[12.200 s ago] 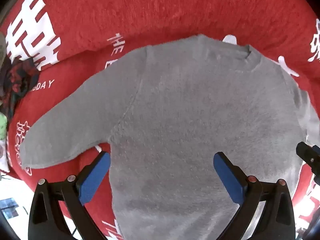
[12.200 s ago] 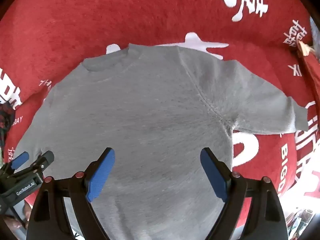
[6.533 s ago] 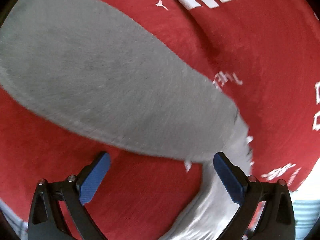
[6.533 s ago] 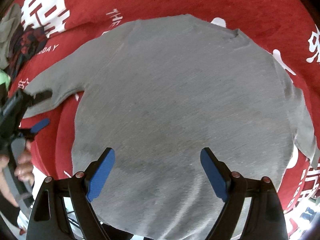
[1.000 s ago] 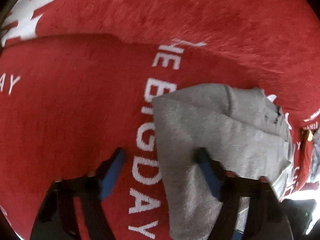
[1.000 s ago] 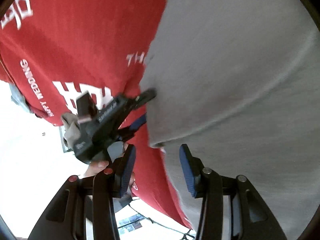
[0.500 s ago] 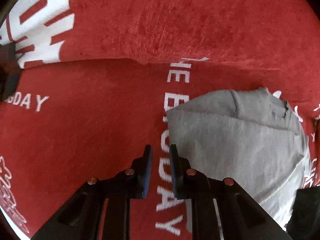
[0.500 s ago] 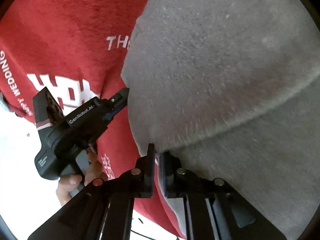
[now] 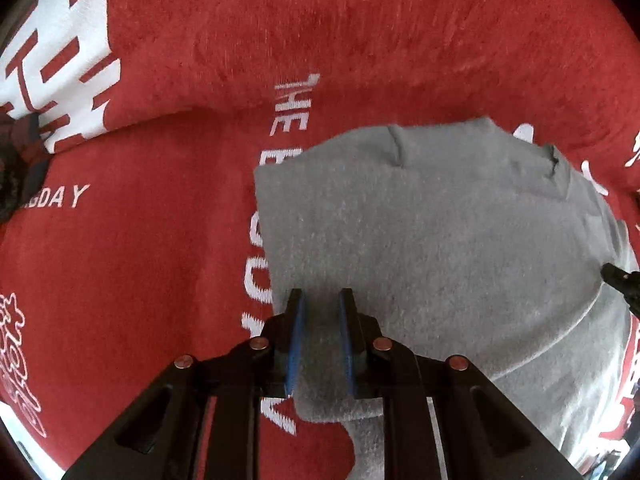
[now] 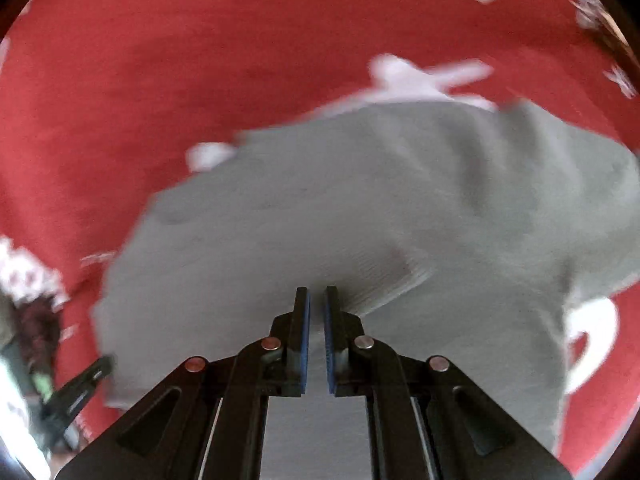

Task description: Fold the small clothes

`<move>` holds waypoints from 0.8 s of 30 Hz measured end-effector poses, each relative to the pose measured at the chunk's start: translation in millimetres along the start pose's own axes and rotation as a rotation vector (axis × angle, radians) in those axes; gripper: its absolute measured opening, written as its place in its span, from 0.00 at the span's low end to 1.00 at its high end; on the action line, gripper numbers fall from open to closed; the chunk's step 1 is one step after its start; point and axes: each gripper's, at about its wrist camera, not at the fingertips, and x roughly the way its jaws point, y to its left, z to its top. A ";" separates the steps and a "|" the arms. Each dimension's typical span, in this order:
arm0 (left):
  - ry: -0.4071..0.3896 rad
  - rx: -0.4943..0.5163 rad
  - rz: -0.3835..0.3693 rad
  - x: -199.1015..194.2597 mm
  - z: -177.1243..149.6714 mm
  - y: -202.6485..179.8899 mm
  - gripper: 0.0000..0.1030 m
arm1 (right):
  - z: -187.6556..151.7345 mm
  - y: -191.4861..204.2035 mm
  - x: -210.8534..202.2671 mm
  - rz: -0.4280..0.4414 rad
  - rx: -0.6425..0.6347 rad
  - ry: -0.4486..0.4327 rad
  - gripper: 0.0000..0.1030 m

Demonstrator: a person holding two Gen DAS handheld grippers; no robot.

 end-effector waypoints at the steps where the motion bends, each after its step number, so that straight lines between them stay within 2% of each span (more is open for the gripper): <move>1: 0.001 0.002 0.003 -1.3 -1.0 -0.8 0.19 | -1.6 -7.7 -2.5 0.017 0.028 0.002 0.02; 4: 0.023 0.012 0.025 -5.8 -2.2 -2.9 0.19 | -12.2 -21.7 -12.2 -0.023 0.064 0.008 0.07; 8: 0.036 0.008 0.045 -19.2 -5.0 -8.8 0.19 | -28.4 -39.5 -27.3 0.051 0.097 0.047 0.09; 9: 0.037 0.006 0.044 -19.3 -4.8 -16.7 0.19 | -30.6 -29.8 -26.5 0.061 0.092 0.057 0.11; 10: 0.040 0.004 0.042 -23.5 -7.7 -19.3 0.19 | -35.4 -27.7 -28.2 0.073 0.086 0.068 0.19; 11: 0.046 0.004 0.041 -26.7 -10.1 -21.6 0.19 | -39.8 -26.9 -31.8 0.087 0.079 0.082 0.35; 13: 0.062 0.008 0.046 -32.2 -15.8 -28.4 0.19 | -48.6 -21.9 -36.1 0.102 0.072 0.093 0.50; 14: 0.066 0.013 0.057 -36.0 -19.7 -30.5 0.24 | -51.3 -17.9 -38.6 0.113 0.070 0.099 0.50; 15: 0.069 0.015 0.067 -40.7 -24.1 -31.2 0.65 | -55.8 -16.4 -40.1 0.126 0.070 0.111 0.50; 16: 0.062 0.005 0.076 -47.7 -29.5 -28.0 0.99 | -59.7 -19.3 -42.5 0.135 0.076 0.119 0.50; 18: 0.020 0.002 0.087 -65.5 -39.8 -22.6 0.99 | -68.1 -23.5 -46.7 0.157 0.103 0.140 0.51; 20: 0.032 0.020 0.080 -68.9 -43.9 -26.1 0.99 | -75.4 -17.7 -43.7 0.165 0.121 0.153 0.59; 24: 0.056 0.024 0.061 -76.7 -49.7 -29.8 0.99 | -86.4 -17.3 -45.2 0.188 0.147 0.165 0.61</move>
